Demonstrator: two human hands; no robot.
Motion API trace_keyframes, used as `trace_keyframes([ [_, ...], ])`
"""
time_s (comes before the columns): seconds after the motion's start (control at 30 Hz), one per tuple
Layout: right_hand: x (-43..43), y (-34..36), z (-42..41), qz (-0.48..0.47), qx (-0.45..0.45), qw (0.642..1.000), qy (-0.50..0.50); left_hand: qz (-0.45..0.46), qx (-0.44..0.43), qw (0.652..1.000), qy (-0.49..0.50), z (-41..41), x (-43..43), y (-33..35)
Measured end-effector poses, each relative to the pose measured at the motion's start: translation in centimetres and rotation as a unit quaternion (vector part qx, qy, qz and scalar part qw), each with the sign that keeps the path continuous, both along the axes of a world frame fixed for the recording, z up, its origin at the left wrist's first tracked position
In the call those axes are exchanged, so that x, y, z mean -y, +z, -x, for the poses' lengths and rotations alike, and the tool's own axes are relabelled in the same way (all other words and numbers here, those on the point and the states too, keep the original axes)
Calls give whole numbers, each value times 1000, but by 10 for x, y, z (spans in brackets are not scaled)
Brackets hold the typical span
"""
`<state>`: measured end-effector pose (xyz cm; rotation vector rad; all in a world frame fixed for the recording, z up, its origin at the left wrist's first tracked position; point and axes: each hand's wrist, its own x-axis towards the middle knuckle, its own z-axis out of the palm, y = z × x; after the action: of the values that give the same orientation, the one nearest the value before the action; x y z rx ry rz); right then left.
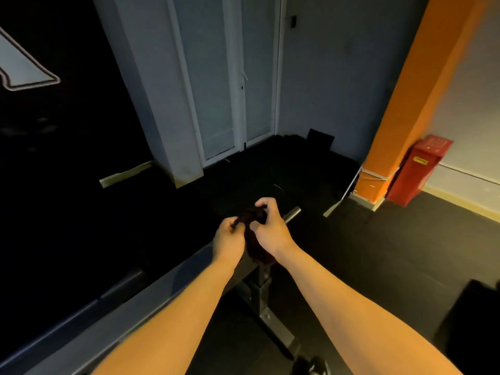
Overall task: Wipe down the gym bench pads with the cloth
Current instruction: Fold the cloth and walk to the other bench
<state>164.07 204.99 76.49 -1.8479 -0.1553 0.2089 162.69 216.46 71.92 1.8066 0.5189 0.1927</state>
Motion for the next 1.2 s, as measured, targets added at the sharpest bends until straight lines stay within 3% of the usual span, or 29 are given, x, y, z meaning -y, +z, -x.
trace_keyframes([
  [0.23, 52, -32, -189, 7, 21, 999, 27, 26, 11, 997, 74, -182, 59, -31],
  [0.47, 169, -27, -391, 25, -56, 994, 88, 95, -50, 978, 176, -369, 182, -28],
  [0.63, 202, -31, -495, 36, -75, 987, 139, 117, -40, 967, 223, -468, 214, -21],
  [1.0, 166, -69, -763, 133, 7, 956, 260, 163, -6, 925, 343, -725, 197, -70],
  [1.2, 96, -60, -865, 132, 3, 929, 345, 128, -21, 903, 409, -803, 135, -53],
])
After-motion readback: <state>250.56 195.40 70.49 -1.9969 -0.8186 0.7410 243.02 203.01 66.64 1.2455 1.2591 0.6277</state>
